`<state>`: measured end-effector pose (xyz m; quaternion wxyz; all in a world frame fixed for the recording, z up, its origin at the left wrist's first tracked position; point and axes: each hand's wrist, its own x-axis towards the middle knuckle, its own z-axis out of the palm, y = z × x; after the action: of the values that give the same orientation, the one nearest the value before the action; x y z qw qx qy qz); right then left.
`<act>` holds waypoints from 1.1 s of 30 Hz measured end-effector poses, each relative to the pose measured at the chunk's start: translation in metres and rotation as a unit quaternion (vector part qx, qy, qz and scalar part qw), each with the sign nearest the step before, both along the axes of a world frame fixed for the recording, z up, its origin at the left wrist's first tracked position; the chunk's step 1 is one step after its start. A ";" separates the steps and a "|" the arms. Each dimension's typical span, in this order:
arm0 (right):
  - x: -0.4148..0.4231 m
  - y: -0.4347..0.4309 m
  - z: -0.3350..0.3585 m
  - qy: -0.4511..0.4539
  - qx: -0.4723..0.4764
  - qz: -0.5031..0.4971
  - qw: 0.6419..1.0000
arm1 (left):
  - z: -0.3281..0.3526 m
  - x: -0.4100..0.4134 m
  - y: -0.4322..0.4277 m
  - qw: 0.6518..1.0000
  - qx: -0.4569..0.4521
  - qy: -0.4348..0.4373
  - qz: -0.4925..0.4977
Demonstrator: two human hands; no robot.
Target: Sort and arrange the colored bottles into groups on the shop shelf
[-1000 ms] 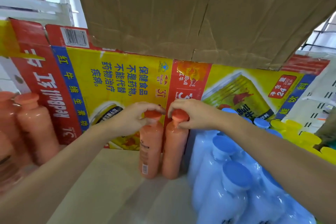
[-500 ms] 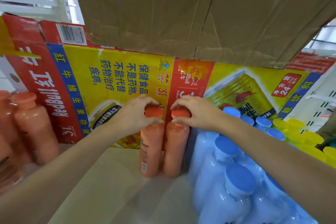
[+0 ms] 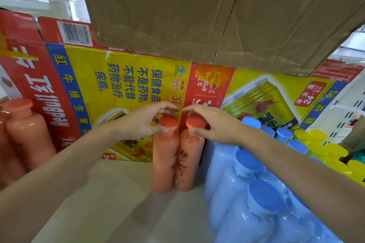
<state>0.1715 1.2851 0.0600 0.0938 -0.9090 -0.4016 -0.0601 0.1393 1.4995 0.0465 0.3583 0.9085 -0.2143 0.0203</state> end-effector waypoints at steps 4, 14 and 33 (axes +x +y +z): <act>0.005 0.004 -0.003 0.001 -0.015 -0.028 0.999 | -0.002 -0.007 -0.013 0.990 0.073 -0.062 0.104; 0.002 0.005 -0.005 0.017 -0.008 0.013 1.000 | -0.004 0.001 -0.008 0.997 0.013 -0.028 0.065; -0.002 0.010 0.012 -0.029 -0.105 -0.006 0.994 | 0.013 0.001 -0.018 0.972 0.210 -0.076 0.077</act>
<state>0.1695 1.2951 0.0717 -0.0145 -0.9141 -0.4028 -0.0443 0.1400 1.4817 0.0592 0.1395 0.9730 -0.1693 0.0712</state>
